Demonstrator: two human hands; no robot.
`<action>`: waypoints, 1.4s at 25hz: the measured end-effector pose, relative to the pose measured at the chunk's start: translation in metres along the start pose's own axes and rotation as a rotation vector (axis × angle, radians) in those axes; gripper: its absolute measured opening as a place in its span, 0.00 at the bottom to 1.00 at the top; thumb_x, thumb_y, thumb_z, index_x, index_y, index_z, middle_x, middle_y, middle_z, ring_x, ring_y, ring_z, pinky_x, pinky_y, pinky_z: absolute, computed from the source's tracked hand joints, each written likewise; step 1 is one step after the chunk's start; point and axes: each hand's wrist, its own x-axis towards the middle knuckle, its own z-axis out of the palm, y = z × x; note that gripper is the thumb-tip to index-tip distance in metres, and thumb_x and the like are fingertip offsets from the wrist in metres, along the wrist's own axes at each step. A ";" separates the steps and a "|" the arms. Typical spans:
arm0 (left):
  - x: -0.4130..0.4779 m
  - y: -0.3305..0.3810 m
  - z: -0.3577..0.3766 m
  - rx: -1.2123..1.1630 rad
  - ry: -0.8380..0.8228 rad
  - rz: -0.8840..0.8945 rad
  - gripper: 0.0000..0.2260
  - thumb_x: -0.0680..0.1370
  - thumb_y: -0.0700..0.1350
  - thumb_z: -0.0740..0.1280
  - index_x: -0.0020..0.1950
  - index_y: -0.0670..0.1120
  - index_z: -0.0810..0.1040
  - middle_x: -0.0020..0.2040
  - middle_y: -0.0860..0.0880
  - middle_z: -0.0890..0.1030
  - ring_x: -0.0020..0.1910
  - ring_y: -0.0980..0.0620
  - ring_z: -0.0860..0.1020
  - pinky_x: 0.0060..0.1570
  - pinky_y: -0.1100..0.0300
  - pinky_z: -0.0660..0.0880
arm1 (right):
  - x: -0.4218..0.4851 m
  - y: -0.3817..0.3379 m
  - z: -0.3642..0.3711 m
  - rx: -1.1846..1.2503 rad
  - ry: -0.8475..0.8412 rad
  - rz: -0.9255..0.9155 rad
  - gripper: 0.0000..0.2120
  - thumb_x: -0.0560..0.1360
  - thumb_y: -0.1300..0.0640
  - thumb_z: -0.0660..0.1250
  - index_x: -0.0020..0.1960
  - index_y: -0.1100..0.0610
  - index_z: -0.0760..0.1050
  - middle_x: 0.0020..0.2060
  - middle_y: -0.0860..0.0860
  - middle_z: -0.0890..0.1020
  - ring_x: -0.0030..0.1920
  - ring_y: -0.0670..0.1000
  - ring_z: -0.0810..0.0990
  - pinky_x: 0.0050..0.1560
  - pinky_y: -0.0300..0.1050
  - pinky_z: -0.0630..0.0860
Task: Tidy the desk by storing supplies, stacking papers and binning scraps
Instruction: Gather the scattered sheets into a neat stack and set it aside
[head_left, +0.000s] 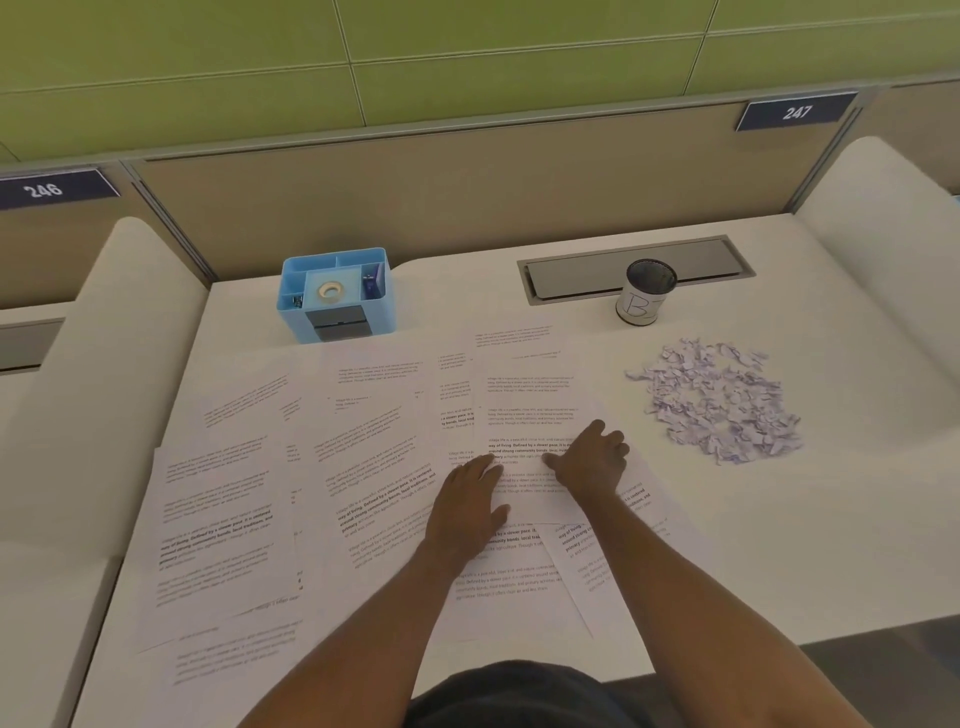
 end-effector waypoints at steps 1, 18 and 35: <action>0.001 0.000 0.000 -0.005 -0.001 -0.003 0.30 0.85 0.54 0.66 0.85 0.48 0.62 0.86 0.51 0.59 0.85 0.51 0.56 0.83 0.58 0.48 | -0.001 -0.001 0.002 -0.003 -0.004 0.006 0.41 0.66 0.41 0.80 0.67 0.61 0.64 0.64 0.61 0.70 0.64 0.61 0.71 0.64 0.54 0.72; 0.006 0.005 -0.005 -0.074 -0.021 -0.064 0.31 0.83 0.51 0.70 0.84 0.48 0.65 0.86 0.50 0.61 0.85 0.50 0.58 0.84 0.55 0.51 | 0.004 -0.003 -0.021 0.608 -0.027 0.077 0.25 0.71 0.58 0.72 0.65 0.58 0.67 0.51 0.54 0.81 0.47 0.57 0.81 0.50 0.55 0.82; 0.004 -0.024 -0.046 -1.278 0.191 -0.599 0.08 0.83 0.42 0.71 0.61 0.42 0.85 0.59 0.42 0.88 0.55 0.43 0.86 0.54 0.52 0.83 | -0.018 0.038 -0.050 1.060 -0.341 0.090 0.08 0.76 0.67 0.70 0.55 0.61 0.82 0.47 0.58 0.86 0.45 0.62 0.87 0.39 0.49 0.83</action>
